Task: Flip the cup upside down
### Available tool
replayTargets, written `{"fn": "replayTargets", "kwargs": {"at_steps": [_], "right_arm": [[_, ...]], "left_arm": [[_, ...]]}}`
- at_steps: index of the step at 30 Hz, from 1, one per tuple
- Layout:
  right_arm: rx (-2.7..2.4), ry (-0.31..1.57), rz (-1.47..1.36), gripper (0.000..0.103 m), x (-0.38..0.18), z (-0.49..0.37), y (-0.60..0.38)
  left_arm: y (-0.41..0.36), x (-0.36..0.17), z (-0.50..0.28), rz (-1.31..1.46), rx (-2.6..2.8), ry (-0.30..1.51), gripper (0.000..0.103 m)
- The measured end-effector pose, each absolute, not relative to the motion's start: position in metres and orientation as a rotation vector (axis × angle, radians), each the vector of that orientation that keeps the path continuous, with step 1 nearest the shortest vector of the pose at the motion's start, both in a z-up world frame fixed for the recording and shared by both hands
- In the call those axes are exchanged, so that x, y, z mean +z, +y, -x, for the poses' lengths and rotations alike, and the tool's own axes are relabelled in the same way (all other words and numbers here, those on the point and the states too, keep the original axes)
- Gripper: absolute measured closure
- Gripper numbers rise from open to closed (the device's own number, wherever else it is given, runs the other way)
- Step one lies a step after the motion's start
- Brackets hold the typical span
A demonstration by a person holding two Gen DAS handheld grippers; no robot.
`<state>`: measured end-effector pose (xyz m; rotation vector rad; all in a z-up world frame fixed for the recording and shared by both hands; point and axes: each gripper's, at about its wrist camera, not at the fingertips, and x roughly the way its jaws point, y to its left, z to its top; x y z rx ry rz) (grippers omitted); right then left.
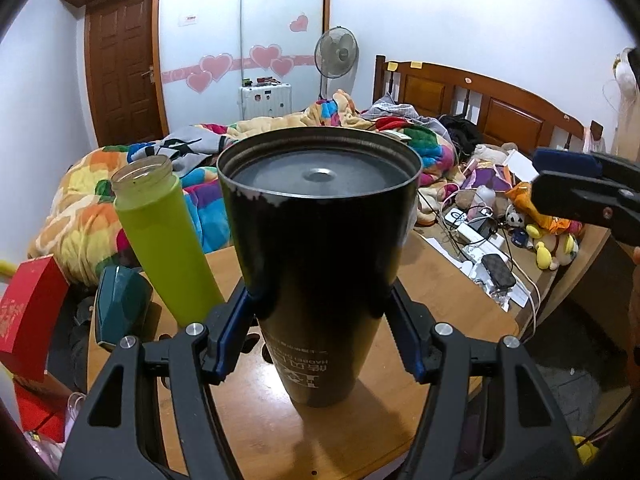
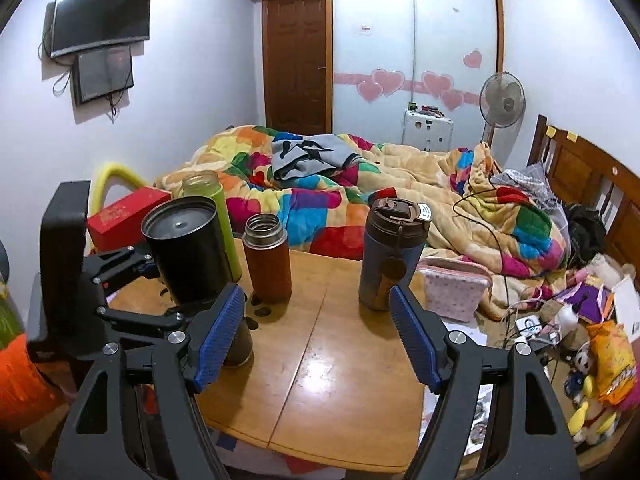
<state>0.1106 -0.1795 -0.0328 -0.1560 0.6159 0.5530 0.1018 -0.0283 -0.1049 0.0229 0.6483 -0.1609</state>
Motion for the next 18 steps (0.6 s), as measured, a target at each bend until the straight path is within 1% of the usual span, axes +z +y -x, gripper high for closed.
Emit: {"fn": "replayTargets", "kwargs": {"at_steps": [2, 7, 10, 12, 13, 14, 16, 18], "right_arm": [[0.556, 0.621, 0.136, 0.031, -0.034, -0.109, -0.182], [0.563, 0.629, 0.108, 0.031, -0.032, -0.104, -0.184], [0.568, 0.626, 0.095, 0.03, -0.029, -0.1, -0.184], [0.57, 0.619, 0.085, 0.022, -0.026, -0.097, -0.184], [0.569, 0.611, 0.079, 0.021, -0.024, -0.094, -0.184], [0.571, 0.6, 0.072, 0.02, -0.021, -0.09, -0.184], [0.579, 0.587, 0.062, 0.02, -0.014, -0.084, -0.183], [0.579, 0.571, 0.052, 0.019, -0.01, -0.079, -0.183]], "left_arm": [[-0.025, -0.105, -0.101, -0.004, -0.166, 0.655, 0.039], [-0.015, -0.093, -0.087, 0.026, -0.14, 0.619, 0.019], [-0.006, -0.078, -0.071, 0.051, -0.124, 0.582, 0.015], [0.0, -0.067, -0.061, 0.065, -0.104, 0.564, 0.013], [0.003, -0.06, -0.055, 0.075, -0.093, 0.552, 0.012], [0.006, -0.054, -0.049, 0.086, -0.086, 0.54, 0.012], [0.013, -0.041, -0.036, 0.11, -0.058, 0.513, 0.006], [0.017, -0.029, -0.023, 0.124, -0.035, 0.479, 0.005]]}}
